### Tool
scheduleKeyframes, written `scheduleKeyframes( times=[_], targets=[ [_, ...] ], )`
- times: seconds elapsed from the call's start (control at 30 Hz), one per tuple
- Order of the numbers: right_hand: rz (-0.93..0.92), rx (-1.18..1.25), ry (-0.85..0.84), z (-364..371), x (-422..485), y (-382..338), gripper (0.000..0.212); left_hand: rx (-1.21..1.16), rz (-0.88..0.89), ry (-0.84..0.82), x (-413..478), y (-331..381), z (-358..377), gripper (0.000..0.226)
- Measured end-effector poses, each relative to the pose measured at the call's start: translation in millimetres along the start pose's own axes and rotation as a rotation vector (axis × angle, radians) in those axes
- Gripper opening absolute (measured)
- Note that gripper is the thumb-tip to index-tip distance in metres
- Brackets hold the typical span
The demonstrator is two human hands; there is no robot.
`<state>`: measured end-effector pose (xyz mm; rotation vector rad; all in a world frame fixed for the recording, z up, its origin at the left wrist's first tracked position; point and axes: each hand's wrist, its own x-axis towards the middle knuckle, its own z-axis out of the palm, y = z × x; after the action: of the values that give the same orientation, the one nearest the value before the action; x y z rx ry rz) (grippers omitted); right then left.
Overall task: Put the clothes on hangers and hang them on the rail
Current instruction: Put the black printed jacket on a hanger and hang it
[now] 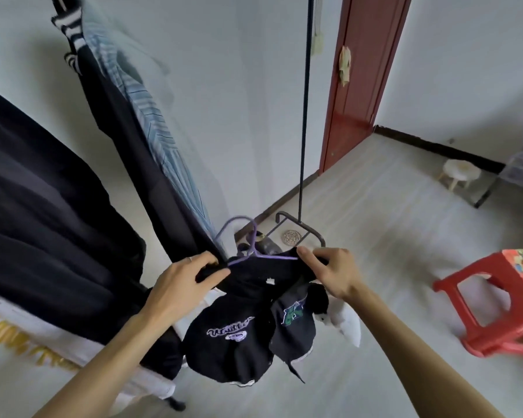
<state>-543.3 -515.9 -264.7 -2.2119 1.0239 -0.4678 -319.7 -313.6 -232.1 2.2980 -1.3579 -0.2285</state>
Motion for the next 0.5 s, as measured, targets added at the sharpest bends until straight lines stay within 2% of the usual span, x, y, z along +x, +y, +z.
scheduleKeyframes(
  times=[0.13, 0.27, 0.5],
  targets=[
    [0.018, 0.013, -0.055, 21, -2, -9, 0.064, -0.003, 0.124, -0.020, 0, -7, 2, 0.027],
    [0.008, 0.026, -0.040, 35, 1, -16, 0.062, -0.087, 0.092, -0.136, 15, 3, 1, 0.024],
    [-0.165, 0.048, 0.053, 45, 4, -31, 0.042, -0.089, 0.192, -0.029, 28, 15, 3, 0.028]
  ],
)
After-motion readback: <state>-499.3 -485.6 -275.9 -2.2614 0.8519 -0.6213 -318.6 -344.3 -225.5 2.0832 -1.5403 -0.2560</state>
